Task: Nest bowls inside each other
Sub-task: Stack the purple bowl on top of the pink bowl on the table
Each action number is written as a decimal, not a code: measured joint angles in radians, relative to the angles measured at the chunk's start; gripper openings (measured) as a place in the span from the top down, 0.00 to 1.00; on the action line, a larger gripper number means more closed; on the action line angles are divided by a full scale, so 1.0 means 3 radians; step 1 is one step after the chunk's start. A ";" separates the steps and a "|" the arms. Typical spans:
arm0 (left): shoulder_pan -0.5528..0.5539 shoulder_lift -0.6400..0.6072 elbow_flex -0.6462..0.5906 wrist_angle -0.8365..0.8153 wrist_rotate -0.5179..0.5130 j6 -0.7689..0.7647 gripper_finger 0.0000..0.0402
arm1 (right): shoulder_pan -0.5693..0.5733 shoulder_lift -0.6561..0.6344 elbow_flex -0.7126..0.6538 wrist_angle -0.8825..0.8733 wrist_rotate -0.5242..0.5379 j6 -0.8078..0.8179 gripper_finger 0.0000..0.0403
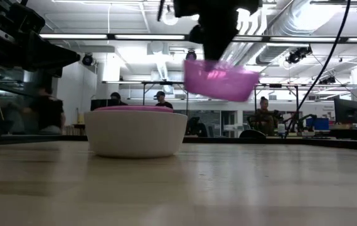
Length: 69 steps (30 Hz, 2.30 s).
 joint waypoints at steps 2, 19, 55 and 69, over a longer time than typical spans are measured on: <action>0.0000 -0.0001 0.0000 0.0000 0.0000 0.0000 0.85 | -0.0069 0.0072 0.0163 0.0015 -0.0097 0.0102 0.99; -0.0001 -0.0001 0.0000 0.0000 -0.0001 0.0001 0.85 | -0.0268 0.0366 0.0575 0.0114 -0.0696 0.0923 0.99; 0.0000 -0.0001 0.0000 0.0000 0.0000 0.0001 0.85 | -0.0454 0.1082 0.1532 0.0005 -0.0845 0.1643 0.99; 0.0000 0.0000 0.0000 0.0000 0.0000 0.0001 0.85 | -0.0506 0.1082 0.1531 -0.0170 -0.0913 0.1947 0.99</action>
